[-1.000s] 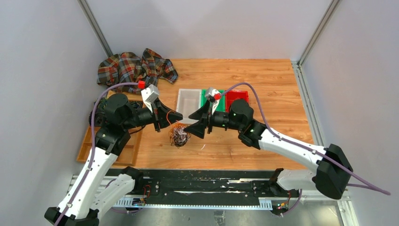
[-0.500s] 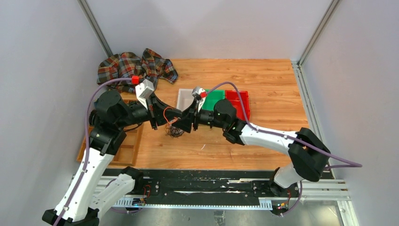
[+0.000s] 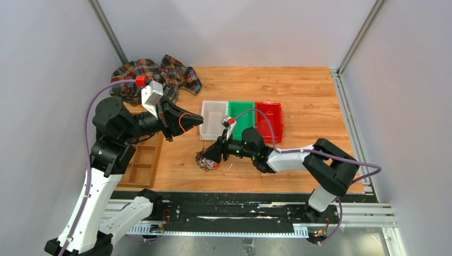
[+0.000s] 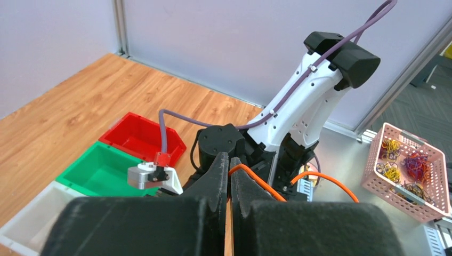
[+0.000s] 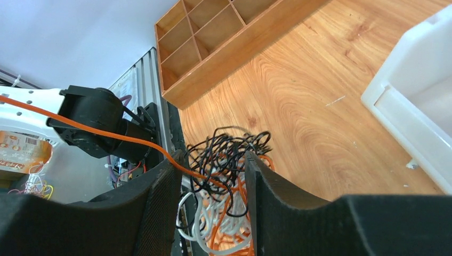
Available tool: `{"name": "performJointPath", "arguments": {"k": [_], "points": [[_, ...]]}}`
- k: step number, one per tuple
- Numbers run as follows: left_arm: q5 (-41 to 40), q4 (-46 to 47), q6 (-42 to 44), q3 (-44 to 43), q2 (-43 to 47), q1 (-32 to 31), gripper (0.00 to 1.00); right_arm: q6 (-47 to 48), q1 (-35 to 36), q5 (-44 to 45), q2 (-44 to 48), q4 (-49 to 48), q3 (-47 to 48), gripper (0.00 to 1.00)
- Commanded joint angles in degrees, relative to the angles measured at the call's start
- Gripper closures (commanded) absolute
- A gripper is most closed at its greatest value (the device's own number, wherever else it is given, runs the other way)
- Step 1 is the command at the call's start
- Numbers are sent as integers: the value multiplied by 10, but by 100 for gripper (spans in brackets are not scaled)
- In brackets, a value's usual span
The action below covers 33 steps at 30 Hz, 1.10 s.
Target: Untangle the cables
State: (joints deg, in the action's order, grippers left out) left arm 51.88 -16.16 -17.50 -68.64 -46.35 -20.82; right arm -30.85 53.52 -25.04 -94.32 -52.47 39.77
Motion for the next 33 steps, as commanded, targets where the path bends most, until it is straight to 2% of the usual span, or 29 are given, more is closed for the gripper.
{"name": "performJointPath", "arguments": {"k": [1, 7, 12, 27, 30, 33], "points": [[8, 22, -2, -39, -6, -4, 99, -16, 8, 21, -10, -45, -21, 52], [1, 24, 6, -75, -24, -4, 99, 5, 19, 47, -9, -10, -29, 45], [-11, 35, 10, -136, -48, -4, 99, 39, 28, 73, 3, 47, -18, 46], [-85, 57, 58, -379, -139, -4, 99, 0, 41, 104, -61, 26, -33, 51], [-81, 49, 65, -379, -144, -4, 100, 3, 41, 116, -21, 43, -34, 49], [-73, 40, 66, -338, -129, -4, 100, 18, 41, 131, 41, 131, -5, 42]]}}
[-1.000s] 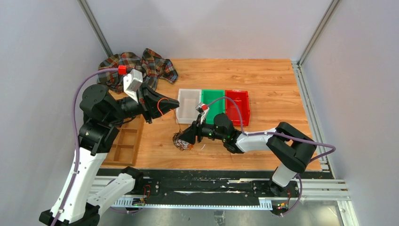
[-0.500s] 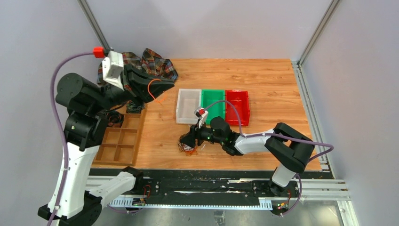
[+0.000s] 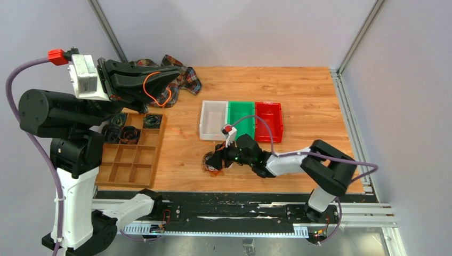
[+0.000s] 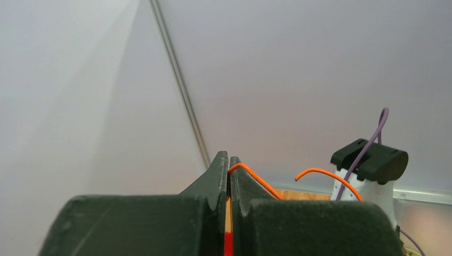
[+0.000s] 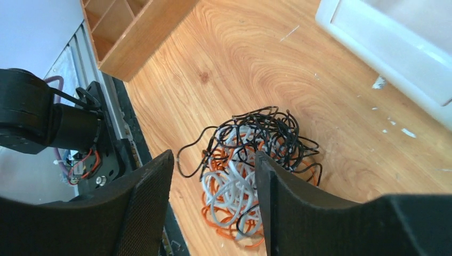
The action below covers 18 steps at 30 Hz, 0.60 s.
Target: Untangle the cables
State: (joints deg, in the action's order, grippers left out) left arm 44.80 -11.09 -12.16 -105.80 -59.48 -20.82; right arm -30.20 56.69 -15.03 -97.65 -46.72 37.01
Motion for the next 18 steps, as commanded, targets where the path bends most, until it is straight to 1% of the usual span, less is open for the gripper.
{"name": "performJointPath", "arguments": {"k": [1, 5, 8, 12, 18], "points": [[-2, -13, 12, 52, 9, -4, 100, 18, 10, 38, 98, 101, 34, 41], [1, -25, -1, 137, 41, -4, 100, 43, 12, 66, 172, 177, 86, 34], [-2, -37, -18, 207, 64, -5, 100, 48, 15, 60, 196, 212, 140, 34], [-7, -45, -34, 280, 84, -11, 99, 28, 16, 32, 192, 180, 182, 34], [-13, -46, -30, 305, 92, -13, 99, -7, 16, -3, 157, 144, 209, 35]]}}
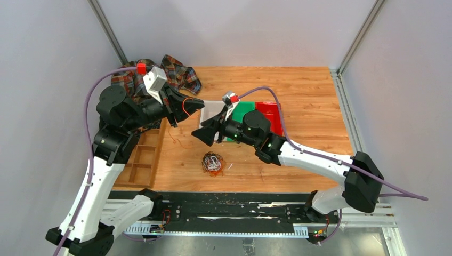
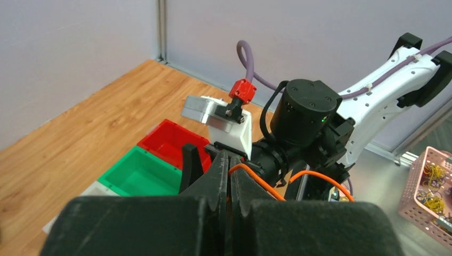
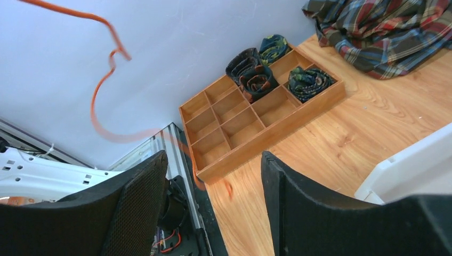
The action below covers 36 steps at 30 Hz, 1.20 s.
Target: Untangle the cables
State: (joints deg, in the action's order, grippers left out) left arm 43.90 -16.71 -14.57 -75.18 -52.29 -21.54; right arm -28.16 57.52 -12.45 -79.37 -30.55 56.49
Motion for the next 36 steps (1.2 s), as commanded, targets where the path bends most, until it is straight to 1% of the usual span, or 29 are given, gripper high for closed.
{"name": "performJointPath", "arguments": {"k": [1, 9, 14, 18, 20, 23, 28, 32, 36], "points": [[-4, 12, -5, -1, 20, -6, 100, -33, 9, -31, -31, -27, 15, 36], [-3, 14, -5, 10, 25, -6, 100, -61, 16, -42, -68, -55, 24, 38], [-8, 10, 10, 16, 20, -7, 99, -48, 11, -5, -31, -48, -14, 38], [-13, 13, 17, 26, 8, -7, 99, -39, -11, 27, 15, -26, -53, 38], [-13, 13, 25, 29, -2, -6, 99, -34, -30, 48, 45, 0, -69, 38], [-14, 14, 35, 27, -23, -7, 100, -19, -65, 95, 84, 73, -79, 37], [-28, 27, 43, 6, -72, -18, 100, -1, -119, 157, 153, 140, -120, 38], [-43, 36, 50, -28, -129, -41, 99, -8, -162, 213, 193, 208, -140, 40], [-56, 41, 63, -57, -183, -73, 100, -22, -201, 231, 229, 236, -167, 42]]}}
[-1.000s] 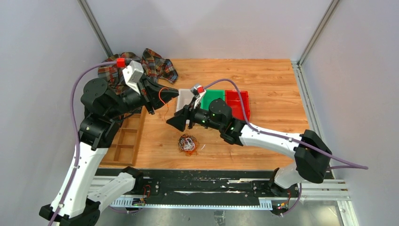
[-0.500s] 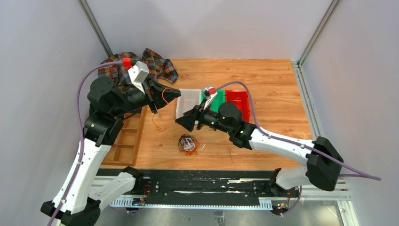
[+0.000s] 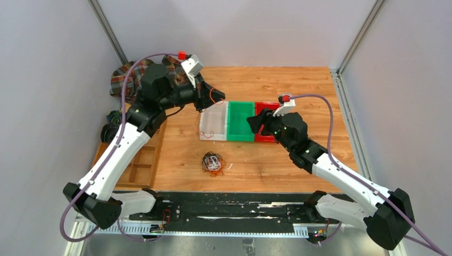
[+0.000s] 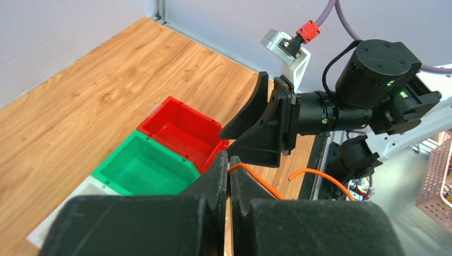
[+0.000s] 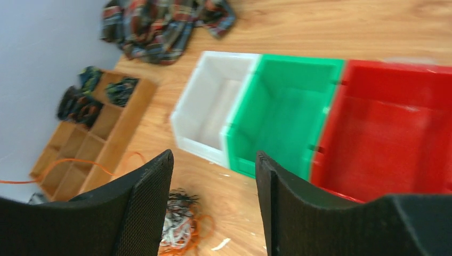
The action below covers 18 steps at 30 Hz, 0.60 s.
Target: Untangle the cables
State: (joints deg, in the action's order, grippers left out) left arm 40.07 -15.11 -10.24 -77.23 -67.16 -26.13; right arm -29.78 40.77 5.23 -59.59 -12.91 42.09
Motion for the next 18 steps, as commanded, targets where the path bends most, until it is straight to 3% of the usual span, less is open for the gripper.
{"name": "performJointPath", "arguments": {"k": [1, 18], "points": [[-22, 26, 24, -44, -47, -35, 100, -7, -39, 59, 39, 67, -28, 43], [-61, 24, 51, -172, -277, -67, 100, 13, -53, 102, 84, 125, -39, 45]]}}
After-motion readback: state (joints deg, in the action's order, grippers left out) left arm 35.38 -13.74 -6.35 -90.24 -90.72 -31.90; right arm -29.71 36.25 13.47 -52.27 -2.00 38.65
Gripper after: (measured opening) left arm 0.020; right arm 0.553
